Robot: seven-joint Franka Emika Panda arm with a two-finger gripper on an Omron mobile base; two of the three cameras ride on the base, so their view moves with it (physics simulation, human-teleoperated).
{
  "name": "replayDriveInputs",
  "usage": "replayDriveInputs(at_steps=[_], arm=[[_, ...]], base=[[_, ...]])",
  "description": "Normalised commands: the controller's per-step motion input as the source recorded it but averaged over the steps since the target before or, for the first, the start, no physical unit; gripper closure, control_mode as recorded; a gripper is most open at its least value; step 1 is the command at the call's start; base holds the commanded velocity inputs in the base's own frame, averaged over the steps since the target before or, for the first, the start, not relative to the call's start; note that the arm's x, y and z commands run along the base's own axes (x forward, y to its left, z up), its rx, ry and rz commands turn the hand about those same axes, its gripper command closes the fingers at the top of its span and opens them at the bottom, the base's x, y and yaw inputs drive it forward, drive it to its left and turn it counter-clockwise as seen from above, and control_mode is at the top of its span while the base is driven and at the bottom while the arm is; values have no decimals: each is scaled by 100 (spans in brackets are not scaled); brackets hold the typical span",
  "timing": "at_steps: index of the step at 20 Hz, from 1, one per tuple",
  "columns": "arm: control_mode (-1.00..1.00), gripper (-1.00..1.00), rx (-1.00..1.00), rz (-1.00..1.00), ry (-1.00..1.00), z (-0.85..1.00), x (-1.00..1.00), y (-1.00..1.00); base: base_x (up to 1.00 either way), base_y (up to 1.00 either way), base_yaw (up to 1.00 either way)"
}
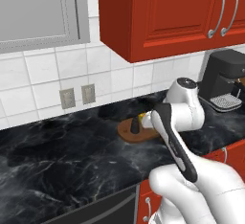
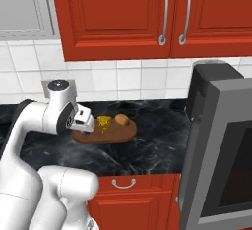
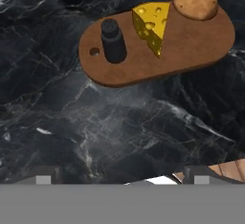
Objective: Retrieve the reheated potato from the microwave, then place the potato, cheese, and condiment on the cutting board.
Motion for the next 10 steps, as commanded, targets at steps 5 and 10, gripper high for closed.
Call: replayDriveInputs(at_steps=[5, 10], arm=[[-100, -100, 0, 0, -6, 24, -57, -14], [-100, -100, 0, 0, -16, 24, -61, -12]], base=[[0, 0, 0], [0, 0, 0]])
